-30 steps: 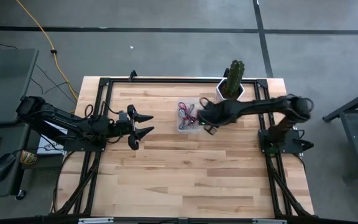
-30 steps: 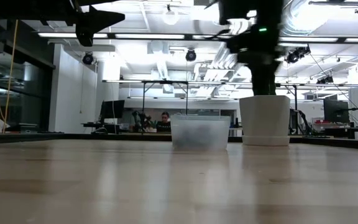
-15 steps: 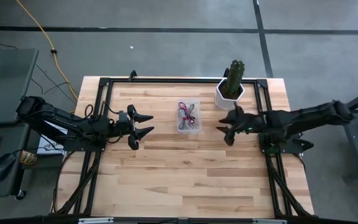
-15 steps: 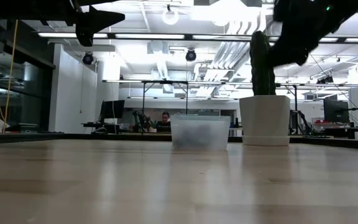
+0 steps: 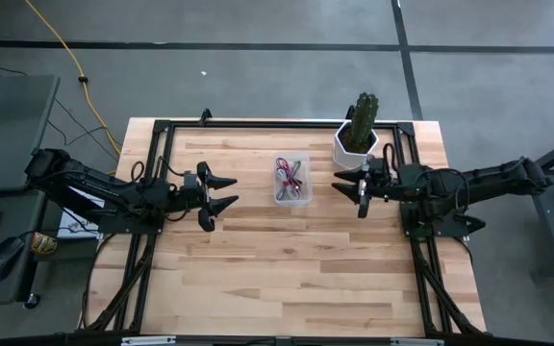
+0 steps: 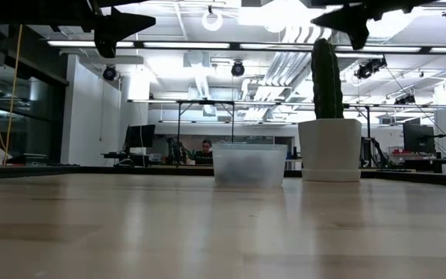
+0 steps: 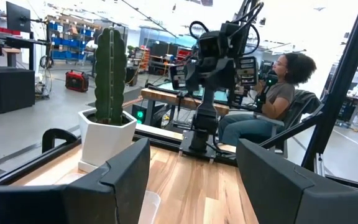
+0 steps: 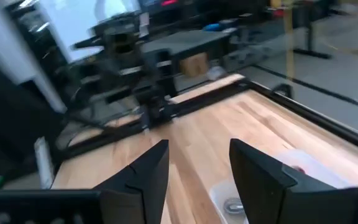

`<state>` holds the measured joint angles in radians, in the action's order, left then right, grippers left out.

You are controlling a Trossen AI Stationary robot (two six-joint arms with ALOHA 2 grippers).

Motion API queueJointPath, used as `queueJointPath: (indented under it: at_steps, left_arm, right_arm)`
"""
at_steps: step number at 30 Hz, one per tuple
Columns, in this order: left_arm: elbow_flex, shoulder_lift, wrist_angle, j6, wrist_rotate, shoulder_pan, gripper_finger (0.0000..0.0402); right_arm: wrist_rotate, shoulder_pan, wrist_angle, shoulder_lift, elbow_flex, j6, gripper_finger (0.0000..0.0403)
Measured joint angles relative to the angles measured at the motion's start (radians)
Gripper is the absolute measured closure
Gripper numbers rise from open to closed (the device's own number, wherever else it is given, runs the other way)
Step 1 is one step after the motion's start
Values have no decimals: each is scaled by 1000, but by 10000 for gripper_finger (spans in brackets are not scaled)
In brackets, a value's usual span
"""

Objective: Pick and place USB-C Cables
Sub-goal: Return to Home Position

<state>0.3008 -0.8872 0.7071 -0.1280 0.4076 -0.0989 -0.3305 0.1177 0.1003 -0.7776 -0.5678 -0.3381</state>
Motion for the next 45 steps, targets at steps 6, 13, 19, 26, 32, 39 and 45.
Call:
queueJointPath:
  at_steps: [6, 13, 19, 26, 32, 39, 45]
  left_arm:
    - [0, 0, 0, 0, 0, 0, 181]
    - [0, 0, 0, 0, 0, 0, 181]
    - [0, 0, 0, 0, 0, 0, 181]
    - [0, 0, 0, 0, 0, 0, 181]
    - [0, 0, 0, 8, 7, 0, 181]
    - [0, 0, -8, 8, 7, 0, 181]
    - [0, 0, -8, 17, 7, 0, 181]
  right_arm:
    - [140, 0, -37, 23, -27, 108, 242]
    - [147, 1, -155, 66, -27, 103, 261]
    - [143, 0, -168, 67, 14, 198, 343]
    - [199, -65, -53, 136, 148, 249, 389]
    - [322, -151, 54, 233, 284, 225, 400]
    - [334, -164, 93, 393, 435, 207, 402]
    - [337, -164, 118, 545, 535, 205, 402]
